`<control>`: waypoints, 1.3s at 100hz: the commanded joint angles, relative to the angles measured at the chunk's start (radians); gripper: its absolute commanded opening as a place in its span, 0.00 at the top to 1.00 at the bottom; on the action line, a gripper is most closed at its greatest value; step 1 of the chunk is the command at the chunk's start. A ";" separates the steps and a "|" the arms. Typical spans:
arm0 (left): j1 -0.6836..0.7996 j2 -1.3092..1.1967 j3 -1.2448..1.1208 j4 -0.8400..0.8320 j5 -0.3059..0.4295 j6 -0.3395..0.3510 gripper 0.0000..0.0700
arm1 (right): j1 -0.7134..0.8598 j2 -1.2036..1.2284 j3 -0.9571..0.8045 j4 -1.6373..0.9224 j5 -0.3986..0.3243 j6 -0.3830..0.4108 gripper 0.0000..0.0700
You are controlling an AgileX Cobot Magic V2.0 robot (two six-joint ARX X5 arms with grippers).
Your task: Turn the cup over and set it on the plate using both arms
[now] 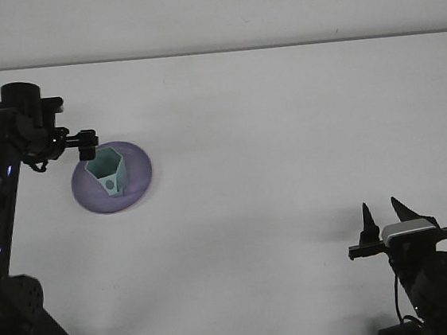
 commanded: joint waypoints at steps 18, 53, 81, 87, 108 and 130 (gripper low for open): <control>0.014 -0.238 0.026 0.030 0.007 -0.034 0.80 | 0.001 0.002 0.008 0.008 0.003 0.014 0.47; 0.012 -0.646 -0.442 0.393 0.065 -0.008 0.98 | 0.001 0.001 0.008 0.010 0.003 0.025 0.77; 0.012 -1.128 -1.165 0.973 0.062 -0.072 0.98 | 0.000 0.001 0.006 0.042 0.007 0.036 1.00; 0.012 -1.217 -1.279 1.055 0.061 -0.081 0.98 | 0.001 0.000 0.005 0.055 0.007 0.035 1.00; 0.012 -1.402 -1.482 1.120 -0.001 -0.142 0.98 | 0.001 0.000 0.005 0.080 0.006 0.009 0.99; 0.013 -1.413 -1.492 1.112 -0.001 -0.166 0.98 | 0.001 0.000 0.005 0.066 0.003 0.029 0.99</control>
